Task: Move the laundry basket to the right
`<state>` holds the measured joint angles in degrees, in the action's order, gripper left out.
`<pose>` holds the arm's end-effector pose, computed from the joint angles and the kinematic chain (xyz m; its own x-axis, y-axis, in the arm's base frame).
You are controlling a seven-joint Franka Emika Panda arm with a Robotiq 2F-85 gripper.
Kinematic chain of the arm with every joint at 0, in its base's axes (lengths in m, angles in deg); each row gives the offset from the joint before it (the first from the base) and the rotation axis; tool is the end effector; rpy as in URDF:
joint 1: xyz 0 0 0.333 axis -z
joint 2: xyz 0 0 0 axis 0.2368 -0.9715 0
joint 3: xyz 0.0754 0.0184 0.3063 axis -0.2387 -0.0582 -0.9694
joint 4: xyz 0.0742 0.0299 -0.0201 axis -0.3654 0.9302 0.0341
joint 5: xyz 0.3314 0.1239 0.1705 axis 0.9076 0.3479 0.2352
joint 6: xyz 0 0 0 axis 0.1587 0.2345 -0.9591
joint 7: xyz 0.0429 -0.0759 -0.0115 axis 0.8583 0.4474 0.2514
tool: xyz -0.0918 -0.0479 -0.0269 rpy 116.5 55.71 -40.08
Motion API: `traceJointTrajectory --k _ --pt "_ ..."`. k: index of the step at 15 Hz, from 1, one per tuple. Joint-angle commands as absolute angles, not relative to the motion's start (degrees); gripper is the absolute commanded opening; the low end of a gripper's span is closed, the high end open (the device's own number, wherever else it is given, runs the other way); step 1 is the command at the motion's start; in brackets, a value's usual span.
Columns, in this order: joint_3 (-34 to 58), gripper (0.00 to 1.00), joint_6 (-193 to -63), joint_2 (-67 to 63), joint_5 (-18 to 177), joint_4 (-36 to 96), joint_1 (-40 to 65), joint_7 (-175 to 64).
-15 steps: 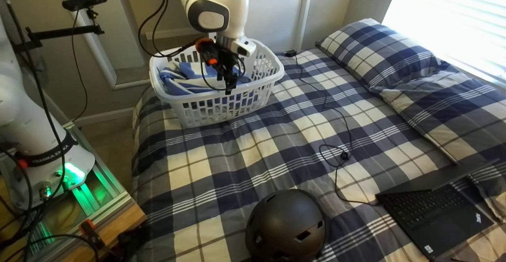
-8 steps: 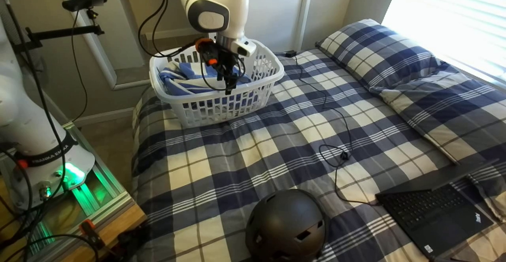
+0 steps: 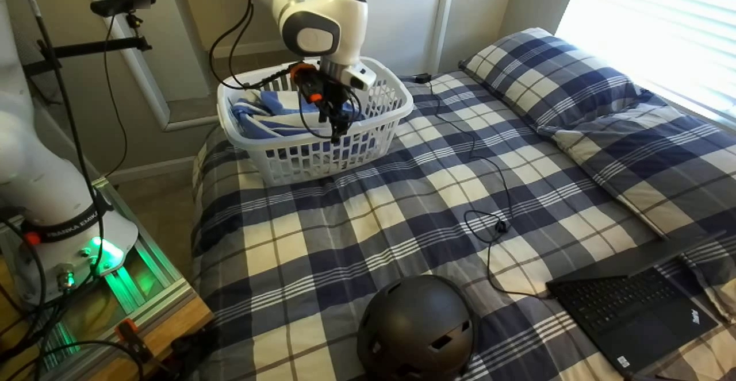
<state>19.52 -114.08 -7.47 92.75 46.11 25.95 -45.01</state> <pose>0.5637 -0.2330 0.2960 0.9103 -0.3851 -0.1516 -0.3993 -0.9136 -0.0772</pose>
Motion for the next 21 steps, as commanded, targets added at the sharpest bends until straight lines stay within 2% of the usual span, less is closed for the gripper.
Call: traceJointTrajectory --k 1,2,3,4,6,7,14,15,16,18,21 --pt "17.5 1.00 -114.9 -12.4 93.9 41.1 27.9 -43.6" --pt "17.0 1.00 -115.6 -13.1 94.4 40.4 28.3 -43.1" --pt "16.6 0.95 -116.2 -13.7 94.6 39.9 28.5 -42.9" --pt "16.2 0.74 -116.5 -14.2 94.8 39.4 28.8 -42.7" --pt "15.5 0.69 -116.8 -15.0 95.0 38.5 29.1 -42.6" --pt "15.2 0.63 -117.0 -15.4 95.1 38.1 29.3 -42.6" --pt "14.1 0.11 -116.4 -18.1 95.1 35.8 29.6 -42.4" --pt "14.1 0.07 -116.2 -18.5 95.0 35.5 29.7 -42.5" --pt "14.1 0.12 -116.0 -18.8 94.9 35.2 29.8 -42.5" --pt "14.0 0.07 -116.0 -19.2 94.8 35.1 29.8 -42.5" --pt "14.0 0.07 -116.8 -18.5 94.5 35.5 29.9 -42.3"
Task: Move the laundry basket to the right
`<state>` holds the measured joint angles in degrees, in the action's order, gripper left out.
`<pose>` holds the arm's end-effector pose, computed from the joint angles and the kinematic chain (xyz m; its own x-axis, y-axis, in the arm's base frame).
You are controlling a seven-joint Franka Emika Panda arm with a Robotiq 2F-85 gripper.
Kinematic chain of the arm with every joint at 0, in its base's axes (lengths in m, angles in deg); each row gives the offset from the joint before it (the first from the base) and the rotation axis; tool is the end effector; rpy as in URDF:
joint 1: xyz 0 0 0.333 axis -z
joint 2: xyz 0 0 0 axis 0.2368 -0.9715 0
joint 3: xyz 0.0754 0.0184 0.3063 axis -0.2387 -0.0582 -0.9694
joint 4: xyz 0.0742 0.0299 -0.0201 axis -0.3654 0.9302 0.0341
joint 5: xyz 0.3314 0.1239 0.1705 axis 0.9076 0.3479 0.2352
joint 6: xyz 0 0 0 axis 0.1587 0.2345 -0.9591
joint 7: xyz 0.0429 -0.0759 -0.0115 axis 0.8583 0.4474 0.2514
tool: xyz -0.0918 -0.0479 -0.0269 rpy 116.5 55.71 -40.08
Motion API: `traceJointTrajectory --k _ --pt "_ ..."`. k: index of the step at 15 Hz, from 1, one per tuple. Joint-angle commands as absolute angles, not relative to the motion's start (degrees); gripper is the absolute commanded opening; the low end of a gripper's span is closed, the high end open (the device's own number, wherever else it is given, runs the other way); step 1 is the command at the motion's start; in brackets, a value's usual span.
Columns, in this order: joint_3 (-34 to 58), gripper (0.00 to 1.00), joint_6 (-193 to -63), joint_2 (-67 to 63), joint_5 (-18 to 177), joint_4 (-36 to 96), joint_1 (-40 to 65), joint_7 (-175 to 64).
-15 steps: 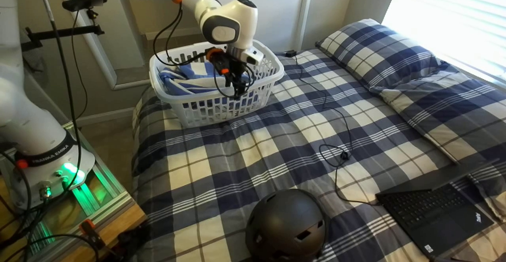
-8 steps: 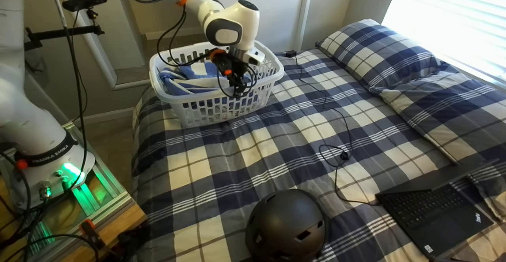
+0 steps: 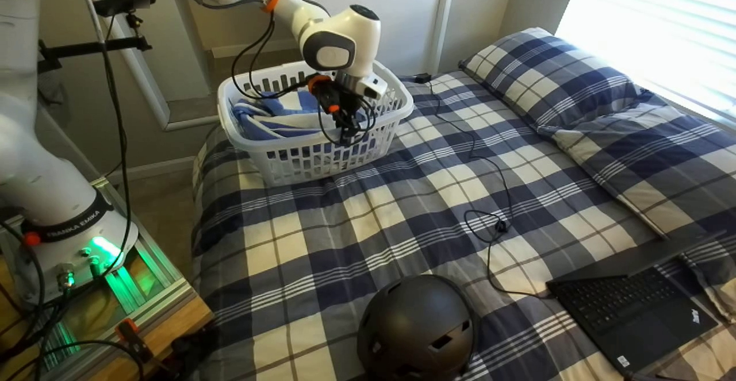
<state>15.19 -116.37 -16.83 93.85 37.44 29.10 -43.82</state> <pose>0.6069 -0.2365 0.2571 0.9256 -0.3573 -0.1250 -0.3700 -0.9237 -0.0994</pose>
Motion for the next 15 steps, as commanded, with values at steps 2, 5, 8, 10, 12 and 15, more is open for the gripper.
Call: traceJointTrajectory --k 2,5,8,10,12,15 --pt "14.4 0.07 -117.9 -17.2 94.1 36.3 29.7 -42.6" --pt "15.1 0.07 -120.4 -13.9 92.8 38.5 28.8 -43.3" --pt "15.5 0.07 -123.7 -11.6 92.1 39.3 28.4 -43.4" --pt "16.0 0.07 -127.0 -10.1 90.8 40.1 27.9 -43.5" --pt "16.4 0.07 -130.2 -9.0 89.9 40.4 28.0 -43.8" --pt "16.3 0.07 -133.7 -8.2 91.6 40.4 29.7 -43.1"
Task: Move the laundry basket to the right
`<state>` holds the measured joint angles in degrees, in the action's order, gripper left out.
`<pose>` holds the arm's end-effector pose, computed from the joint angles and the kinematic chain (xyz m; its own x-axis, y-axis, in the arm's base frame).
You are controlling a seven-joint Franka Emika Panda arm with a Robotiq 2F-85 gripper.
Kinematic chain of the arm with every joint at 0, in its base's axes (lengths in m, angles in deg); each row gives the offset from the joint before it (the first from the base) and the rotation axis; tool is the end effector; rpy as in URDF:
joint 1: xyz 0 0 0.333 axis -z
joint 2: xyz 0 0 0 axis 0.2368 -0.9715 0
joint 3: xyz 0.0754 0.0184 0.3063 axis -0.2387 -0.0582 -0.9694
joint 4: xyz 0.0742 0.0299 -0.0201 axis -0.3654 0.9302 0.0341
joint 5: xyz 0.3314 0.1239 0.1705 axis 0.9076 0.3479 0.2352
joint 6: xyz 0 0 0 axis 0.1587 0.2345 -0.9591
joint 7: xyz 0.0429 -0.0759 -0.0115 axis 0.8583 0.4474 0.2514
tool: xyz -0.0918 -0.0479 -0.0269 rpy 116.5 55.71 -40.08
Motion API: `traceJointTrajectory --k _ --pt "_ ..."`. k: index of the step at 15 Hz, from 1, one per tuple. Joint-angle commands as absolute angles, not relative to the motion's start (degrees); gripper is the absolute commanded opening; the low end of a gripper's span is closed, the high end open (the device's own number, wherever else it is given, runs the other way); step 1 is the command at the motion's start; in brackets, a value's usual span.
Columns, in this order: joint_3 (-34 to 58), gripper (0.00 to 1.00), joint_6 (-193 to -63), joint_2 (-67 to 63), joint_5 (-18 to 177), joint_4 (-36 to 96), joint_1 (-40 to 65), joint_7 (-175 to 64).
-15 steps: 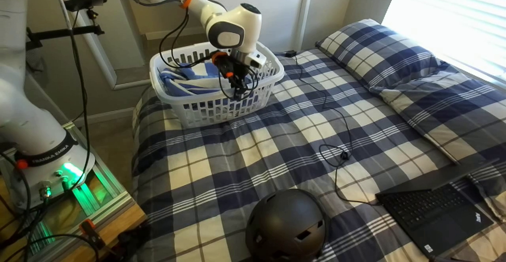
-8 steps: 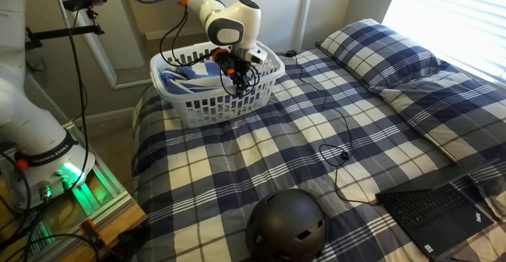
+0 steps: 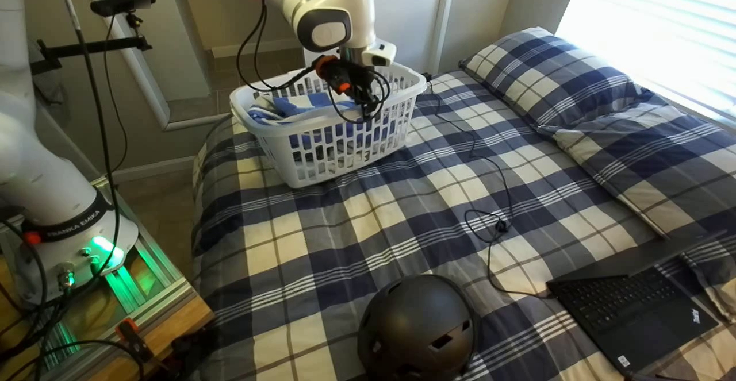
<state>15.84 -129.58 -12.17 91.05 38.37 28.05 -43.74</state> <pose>0.6281 -0.2449 0.3244 0.9285 -0.3327 0.1650 -0.3314 -0.9428 -0.0359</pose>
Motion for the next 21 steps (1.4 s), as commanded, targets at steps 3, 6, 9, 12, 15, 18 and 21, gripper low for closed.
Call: traceJointTrajectory --k 3,6,9,12,15,18,21 --pt "16.4 0.07 -135.9 -8.1 93.9 40.2 32.4 -42.6" --pt "16.3 0.07 -137.3 -8.3 96.9 40.7 36.0 -41.7" --pt "15.7 0.07 -136.7 -8.7 102.3 41.0 40.1 -40.5" --pt "13.2 0.07 -128.0 -9.3 105.9 40.1 44.3 -31.6" --pt "15.7 0.29 -130.3 -11.5 103.5 40.3 42.3 -34.6" --pt "15.2 0.29 -130.2 -11.5 103.8 40.2 42.4 -34.2" --pt "16.1 0.07 -134.1 -13.6 104.6 38.3 41.6 -39.0"
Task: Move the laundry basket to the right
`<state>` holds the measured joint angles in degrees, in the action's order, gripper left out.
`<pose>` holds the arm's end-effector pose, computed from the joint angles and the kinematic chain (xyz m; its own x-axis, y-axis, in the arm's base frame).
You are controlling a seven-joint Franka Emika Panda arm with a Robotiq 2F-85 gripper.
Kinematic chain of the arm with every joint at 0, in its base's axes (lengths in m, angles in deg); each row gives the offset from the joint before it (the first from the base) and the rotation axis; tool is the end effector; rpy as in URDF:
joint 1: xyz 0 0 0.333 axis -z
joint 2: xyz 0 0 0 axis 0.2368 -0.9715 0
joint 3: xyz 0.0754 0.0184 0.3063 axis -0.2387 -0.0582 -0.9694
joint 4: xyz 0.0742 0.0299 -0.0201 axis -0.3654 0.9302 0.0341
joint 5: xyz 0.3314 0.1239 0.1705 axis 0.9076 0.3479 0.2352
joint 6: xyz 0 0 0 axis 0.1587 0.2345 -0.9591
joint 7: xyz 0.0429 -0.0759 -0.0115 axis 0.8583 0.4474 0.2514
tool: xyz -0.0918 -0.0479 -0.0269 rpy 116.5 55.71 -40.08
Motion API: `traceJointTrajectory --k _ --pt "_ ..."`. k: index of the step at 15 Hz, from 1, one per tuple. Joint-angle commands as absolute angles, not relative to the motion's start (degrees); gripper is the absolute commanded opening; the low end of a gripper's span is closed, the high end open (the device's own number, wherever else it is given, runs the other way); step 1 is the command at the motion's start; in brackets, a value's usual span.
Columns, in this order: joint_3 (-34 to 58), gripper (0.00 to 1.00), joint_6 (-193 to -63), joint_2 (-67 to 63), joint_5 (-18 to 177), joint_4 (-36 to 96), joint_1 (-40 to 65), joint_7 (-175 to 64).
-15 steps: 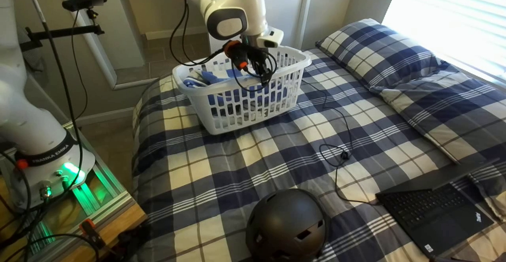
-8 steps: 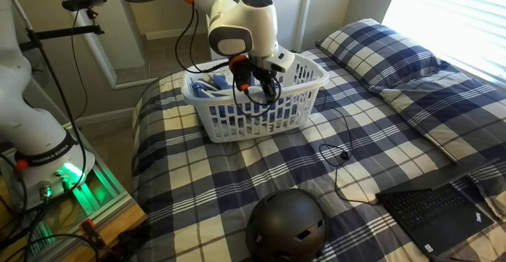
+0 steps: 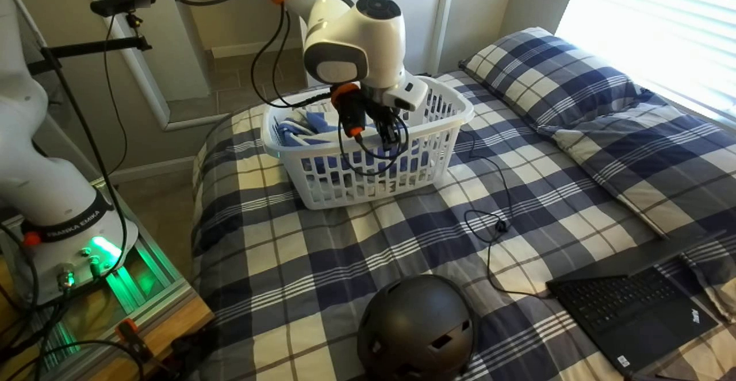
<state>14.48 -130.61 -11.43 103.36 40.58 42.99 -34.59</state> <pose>0.5460 -0.3817 0.3167 0.8166 -0.5465 0.1856 -0.5169 -0.8356 -0.1860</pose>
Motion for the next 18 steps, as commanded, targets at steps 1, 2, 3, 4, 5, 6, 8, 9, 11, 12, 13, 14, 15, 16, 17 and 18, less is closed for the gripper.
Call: traceJointTrajectory --k 1,2,3,4,5,6,8,9,11,12,13,14,15,16,17,18 --pt "16.1 0.07 -136.5 -15.7 105.9 36.3 41.8 -40.7" --pt "16.6 0.07 -135.4 -17.5 105.4 33.9 41.9 -43.8" --pt "16.8 0.07 -134.7 -19.8 105.5 31.0 42.4 -45.7" --pt "16.7 0.07 -134.3 -22.1 106.0 28.0 43.4 -46.4" --pt "17.2 0.07 -132.5 -23.4 105.7 25.6 44.0 -48.1" --pt "17.5 0.07 -131.5 -24.6 105.6 23.7 44.6 -49.2" --pt "18.1 0.07 -128.5 -26.2 105.6 20.2 46.0 -50.9" --pt "18.3 0.07 -126.8 -26.6 105.7 18.7 46.9 -51.5" --pt "18.2 0.07 -123.6 -27.4 106.3 15.7 48.6 -52.3" --pt "18.1 0.07 -122.3 -27.8 106.6 14.3 49.3 -53.1" --pt "18.0 0.07 -121.1 -28.3 106.7 12.9 50.1 -53.9" --pt "18.1 0.07 -120.0 -29.0 106.8 11.4 50.7 -54.9" --pt "18.1 0.07 -119.2 -29.7 106.7 10.0 51.4 -56.1" --pt "18.2 0.07 -118.4 -30.5 106.7 8.7 52.1 -57.1" --pt "18.3 0.07 -117.6 -31.1 106.7 7.5 52.8 -58.3" --pt "18.3 0.07 -117.0 -31.8 106.7 6.4 53.5 -59.4"
